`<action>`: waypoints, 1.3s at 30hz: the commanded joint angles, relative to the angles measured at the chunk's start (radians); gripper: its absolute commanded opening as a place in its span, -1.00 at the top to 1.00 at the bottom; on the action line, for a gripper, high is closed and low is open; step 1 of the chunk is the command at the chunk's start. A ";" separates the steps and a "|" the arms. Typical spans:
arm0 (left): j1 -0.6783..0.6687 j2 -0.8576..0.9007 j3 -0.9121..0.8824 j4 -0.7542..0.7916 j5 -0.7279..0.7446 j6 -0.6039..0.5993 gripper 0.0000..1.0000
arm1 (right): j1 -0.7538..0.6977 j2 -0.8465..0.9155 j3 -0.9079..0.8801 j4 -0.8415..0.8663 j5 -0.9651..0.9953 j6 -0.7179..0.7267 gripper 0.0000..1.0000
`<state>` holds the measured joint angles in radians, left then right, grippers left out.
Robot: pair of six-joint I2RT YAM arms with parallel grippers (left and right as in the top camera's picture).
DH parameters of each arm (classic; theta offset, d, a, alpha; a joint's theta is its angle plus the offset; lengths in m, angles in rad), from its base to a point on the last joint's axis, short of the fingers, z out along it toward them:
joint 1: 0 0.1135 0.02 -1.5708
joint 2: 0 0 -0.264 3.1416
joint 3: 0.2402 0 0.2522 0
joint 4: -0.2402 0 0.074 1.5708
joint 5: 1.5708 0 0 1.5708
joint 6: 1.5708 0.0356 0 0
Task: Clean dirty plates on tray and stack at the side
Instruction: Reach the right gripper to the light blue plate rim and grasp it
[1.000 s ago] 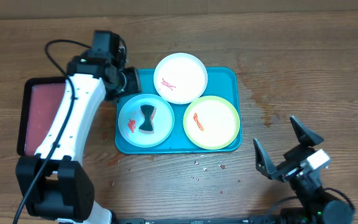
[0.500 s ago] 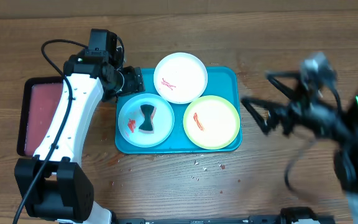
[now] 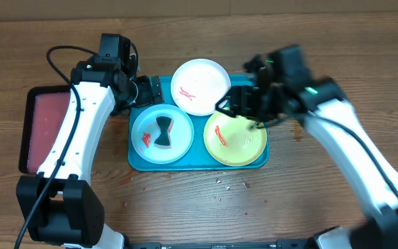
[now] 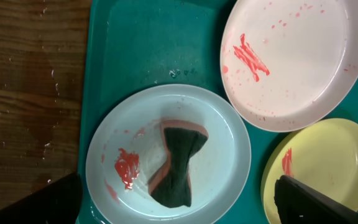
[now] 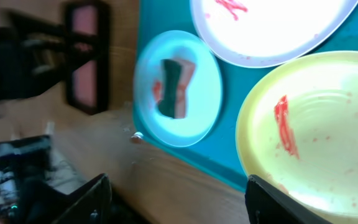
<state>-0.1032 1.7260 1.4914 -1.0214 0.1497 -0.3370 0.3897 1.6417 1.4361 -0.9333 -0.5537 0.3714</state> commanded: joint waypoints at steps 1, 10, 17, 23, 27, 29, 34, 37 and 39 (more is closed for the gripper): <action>-0.002 -0.006 0.012 0.001 0.008 0.008 -0.90 | 0.047 0.108 0.109 0.023 0.116 -0.001 -0.55; -0.002 -0.005 0.012 -0.019 0.008 0.008 -0.38 | 0.135 0.282 0.097 0.235 0.170 0.003 0.12; -0.002 0.004 0.009 -0.030 0.008 0.008 -0.37 | 0.208 0.408 0.096 0.260 0.353 0.086 0.12; -0.002 0.006 0.009 -0.029 0.008 0.012 -0.37 | 0.227 0.451 0.094 0.277 0.354 0.103 0.23; -0.002 0.006 0.008 -0.031 0.008 0.043 -0.37 | 0.248 0.460 0.093 0.278 0.356 0.105 0.25; -0.002 0.006 0.008 -0.034 0.008 0.046 -0.36 | 0.259 0.463 0.089 0.278 0.366 0.122 0.27; -0.002 0.007 0.005 -0.041 0.008 0.046 -0.34 | 0.271 0.463 0.056 0.293 0.430 0.153 0.32; -0.002 0.008 -0.007 -0.035 0.008 0.046 -0.28 | 0.272 0.463 0.056 0.293 0.417 0.154 0.47; -0.002 0.008 -0.024 -0.029 0.009 0.046 -0.22 | 0.272 0.463 0.056 0.279 0.397 0.158 0.49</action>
<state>-0.1032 1.7260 1.4895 -1.0554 0.1493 -0.3103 0.6621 2.1017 1.5005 -0.6476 -0.1562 0.5148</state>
